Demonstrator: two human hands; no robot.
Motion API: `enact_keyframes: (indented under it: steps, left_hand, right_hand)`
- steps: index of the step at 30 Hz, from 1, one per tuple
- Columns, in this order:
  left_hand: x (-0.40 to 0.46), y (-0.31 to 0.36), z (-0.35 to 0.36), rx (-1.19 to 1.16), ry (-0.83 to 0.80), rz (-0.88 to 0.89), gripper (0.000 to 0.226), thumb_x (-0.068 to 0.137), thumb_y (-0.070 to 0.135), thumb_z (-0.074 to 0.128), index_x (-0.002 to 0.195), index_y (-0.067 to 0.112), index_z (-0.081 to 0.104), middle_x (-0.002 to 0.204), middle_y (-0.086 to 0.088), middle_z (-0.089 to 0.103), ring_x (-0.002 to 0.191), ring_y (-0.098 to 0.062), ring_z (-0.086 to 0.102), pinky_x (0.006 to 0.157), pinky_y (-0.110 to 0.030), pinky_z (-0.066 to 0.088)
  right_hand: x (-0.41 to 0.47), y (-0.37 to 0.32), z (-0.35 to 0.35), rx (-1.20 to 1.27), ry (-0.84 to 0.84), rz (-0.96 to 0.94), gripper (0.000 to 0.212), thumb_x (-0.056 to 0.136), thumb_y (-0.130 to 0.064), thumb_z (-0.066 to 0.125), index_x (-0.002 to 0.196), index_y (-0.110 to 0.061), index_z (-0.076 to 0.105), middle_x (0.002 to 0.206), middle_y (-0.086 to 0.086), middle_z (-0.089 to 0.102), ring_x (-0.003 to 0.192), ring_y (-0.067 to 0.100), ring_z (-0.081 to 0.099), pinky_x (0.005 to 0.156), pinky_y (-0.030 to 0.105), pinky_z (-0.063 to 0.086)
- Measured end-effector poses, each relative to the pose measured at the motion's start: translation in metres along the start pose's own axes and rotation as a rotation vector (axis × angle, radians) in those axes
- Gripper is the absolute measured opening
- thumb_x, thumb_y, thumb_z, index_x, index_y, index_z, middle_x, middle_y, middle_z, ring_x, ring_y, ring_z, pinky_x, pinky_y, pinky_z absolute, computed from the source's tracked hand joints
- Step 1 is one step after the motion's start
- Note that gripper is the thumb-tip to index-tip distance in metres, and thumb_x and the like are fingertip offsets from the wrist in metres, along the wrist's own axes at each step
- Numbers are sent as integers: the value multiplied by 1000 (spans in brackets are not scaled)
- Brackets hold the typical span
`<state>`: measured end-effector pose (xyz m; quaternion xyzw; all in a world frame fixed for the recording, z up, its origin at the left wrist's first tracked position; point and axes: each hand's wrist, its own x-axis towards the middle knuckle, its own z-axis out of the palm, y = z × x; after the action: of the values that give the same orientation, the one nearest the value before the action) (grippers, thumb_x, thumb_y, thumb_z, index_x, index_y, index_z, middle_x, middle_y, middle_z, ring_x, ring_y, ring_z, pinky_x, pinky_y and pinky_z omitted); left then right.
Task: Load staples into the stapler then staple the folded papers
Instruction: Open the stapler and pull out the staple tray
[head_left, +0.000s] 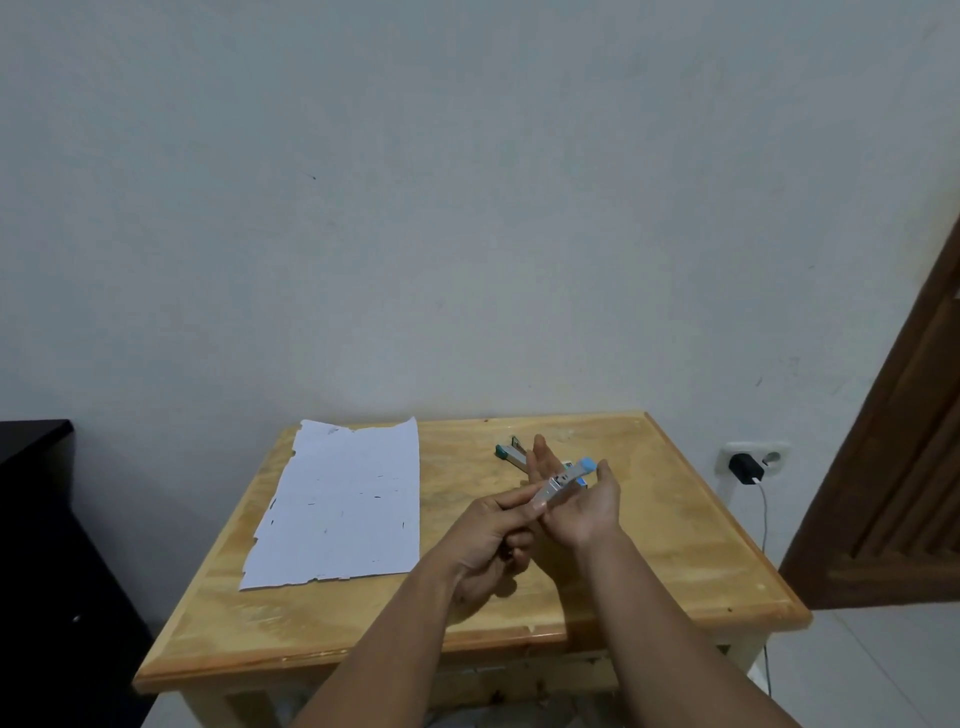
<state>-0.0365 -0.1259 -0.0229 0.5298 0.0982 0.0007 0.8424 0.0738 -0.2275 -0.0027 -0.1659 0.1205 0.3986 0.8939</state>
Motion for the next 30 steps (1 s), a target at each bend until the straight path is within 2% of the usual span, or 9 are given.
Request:
enact_keyframes:
  steps: [4,9,14,18,21,22,24,27,30]
  left_hand:
    - [1,-4,-8,88,15,-46,32,99,22,70,130,21,75,90,-3,53,59,-6,40,56,-20,32]
    - [-4,-8,-11,52,-4,-65,31,95,28,73,125,19,77,84,-1,50,59,-6,41,56,-20,30]
    - [2,-6,-11,-63,-15,-3,39,95,23,73,134,19,72,90,-2,51,58,-4,42,54,-18,31]
    - [1,8,-11,-139,76,88,36,92,12,71,127,14,77,89,-3,65,57,-5,44,49,-17,38]
    - [1,17,-12,49,221,169,30,98,8,68,126,16,78,88,-5,69,55,-8,41,48,-19,38]
    - [0,18,-12,161,289,189,30,102,9,66,128,19,76,90,-4,71,55,-8,41,49,-19,39]
    - [-3,17,-11,414,423,211,31,105,15,63,133,25,73,100,3,74,60,-6,51,55,-19,44]
    - [-6,14,-11,1098,590,234,32,107,26,58,137,33,69,117,10,71,96,-11,67,74,-28,50]
    - [-7,8,-11,1659,612,202,30,107,29,59,136,27,68,120,0,68,97,-22,68,78,-32,55]
  right_hand:
    - [0,1,3,55,-2,-29,80,102,-64,38,123,10,60,102,24,77,101,35,72,80,42,64]
    - [1,1,8,110,3,-55,75,104,-60,41,120,11,61,102,26,77,105,35,71,69,43,67]
    - [10,1,3,0,63,-23,77,104,-61,39,121,11,61,102,27,76,110,39,69,84,46,57]
    - [13,-5,-8,-75,159,-53,70,107,-54,38,122,11,59,113,30,70,103,41,70,89,47,56]
    - [7,-13,-9,-159,167,-47,68,109,-50,37,115,13,61,105,29,74,90,36,74,71,41,63]
    - [7,-15,-9,-262,191,-42,67,109,-49,38,114,12,64,96,25,76,76,29,74,58,34,63]
    - [11,-15,-9,-655,286,-90,63,109,-46,38,106,7,71,69,11,71,47,16,57,37,24,45]
    - [14,-11,-10,-1471,368,-324,53,109,-36,43,79,-5,74,57,0,61,53,16,50,50,28,36]
    - [18,-8,-18,-2146,268,-490,43,108,-33,46,80,-10,70,72,2,63,68,16,58,59,29,42]
